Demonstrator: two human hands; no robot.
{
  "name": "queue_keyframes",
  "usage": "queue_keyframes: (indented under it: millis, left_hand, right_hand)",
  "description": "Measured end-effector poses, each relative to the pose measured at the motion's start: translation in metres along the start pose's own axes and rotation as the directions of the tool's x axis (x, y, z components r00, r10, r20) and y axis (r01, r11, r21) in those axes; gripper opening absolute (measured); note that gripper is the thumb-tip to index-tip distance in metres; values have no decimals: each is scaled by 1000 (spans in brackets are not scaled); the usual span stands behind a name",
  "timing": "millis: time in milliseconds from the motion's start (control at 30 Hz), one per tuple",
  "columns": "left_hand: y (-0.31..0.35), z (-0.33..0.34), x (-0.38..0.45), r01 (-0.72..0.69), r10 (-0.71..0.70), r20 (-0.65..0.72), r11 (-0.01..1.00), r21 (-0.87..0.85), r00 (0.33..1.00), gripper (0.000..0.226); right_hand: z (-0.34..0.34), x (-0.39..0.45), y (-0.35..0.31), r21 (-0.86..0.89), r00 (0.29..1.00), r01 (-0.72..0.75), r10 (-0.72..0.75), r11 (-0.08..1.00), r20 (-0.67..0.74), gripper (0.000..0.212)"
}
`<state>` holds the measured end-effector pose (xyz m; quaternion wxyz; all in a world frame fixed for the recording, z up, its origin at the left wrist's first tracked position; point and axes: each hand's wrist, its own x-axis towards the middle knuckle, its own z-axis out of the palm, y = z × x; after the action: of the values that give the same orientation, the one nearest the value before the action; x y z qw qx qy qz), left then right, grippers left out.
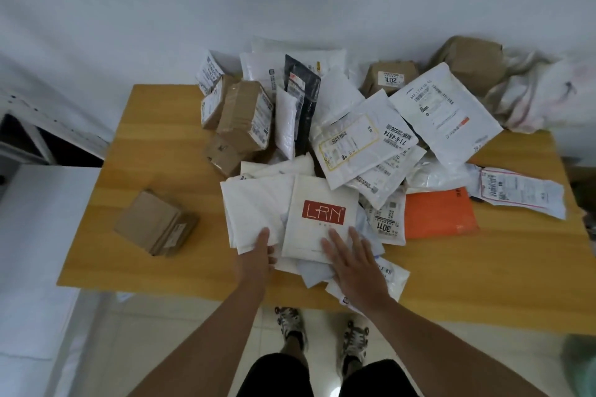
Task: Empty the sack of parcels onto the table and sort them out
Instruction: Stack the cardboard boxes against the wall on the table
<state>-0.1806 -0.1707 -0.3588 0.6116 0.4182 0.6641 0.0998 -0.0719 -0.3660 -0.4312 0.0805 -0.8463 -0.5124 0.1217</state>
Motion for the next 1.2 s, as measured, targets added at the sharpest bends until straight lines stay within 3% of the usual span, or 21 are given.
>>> queue_keyframes:
  millis: [133,167,233,267,333,367,400,467,567,667,767,933,1000,1067,1133,1167,1200]
  left_hand:
    - [-7,-9,0,-139,121,-258,989,-55,959,67]
    - [-6,-11,-1,-162,156,-335,987,10,929,75]
    - [-4,-15,-7,-205,324,-407,928,310,854,86]
    - [-2,-16,-9,-278,474,-340,827,489,812,87]
    - [0,-12,-11,-500,756,22,411,763,655,82]
    - [1,-5,-8,-564,786,231,174,808,574,80]
    - [3,5,-5,-589,748,391,0,808,536,80]
    - [8,26,-2,-600,594,555,-148,786,582,79]
    - [-2,45,2,-582,413,619,-227,780,668,75]
    - [-19,58,-3,-613,359,677,-290,735,642,74]
    - [-29,62,-9,-663,321,724,-291,689,611,75]
    - [-35,49,-3,-679,511,720,-313,664,469,83]
    - [-35,39,-3,-698,564,723,-324,639,400,90]
    - [-43,30,-4,-759,529,804,-395,517,272,95]
    - [-60,25,1,-787,398,901,-494,368,171,93]
    - [-68,25,5,-784,350,921,-519,341,168,88]
    - [-74,27,8,-781,327,925,-521,346,192,82]
  right_hand:
    - [-1,5,19,-73,998,59,-59,996,5,64]
    - [-3,4,22,-90,998,69,-69,994,-2,63]
    - [-7,-1,32,-105,998,58,-58,993,-5,68]
    - [-10,-5,36,-105,1000,29,-30,994,-6,72]
    - [-17,-15,48,-112,999,-40,39,993,-10,74]
    - [-19,-20,55,-124,998,-62,61,990,-9,71]
    - [-21,-26,63,-139,998,-69,68,988,-11,68]
    - [-25,-37,80,-173,997,-80,75,982,-31,60]
    - [-34,-45,102,-191,994,-101,90,976,-66,61]
    - [-41,-46,125,-157,996,-85,79,984,-43,80]
    - [-46,-44,138,-99,996,-65,70,993,49,92]
    - [-47,-53,142,-76,997,-70,67,995,-34,73]
    - [-49,-61,136,-96,968,-226,213,969,-131,62]
    - [-47,-66,125,-22,827,-534,517,845,-220,55]
    - [-40,-68,115,143,595,-770,780,622,-194,63]
    - [-35,-68,113,204,521,-817,842,540,-141,68]
    - [-31,-67,113,228,502,-831,861,508,-88,73]
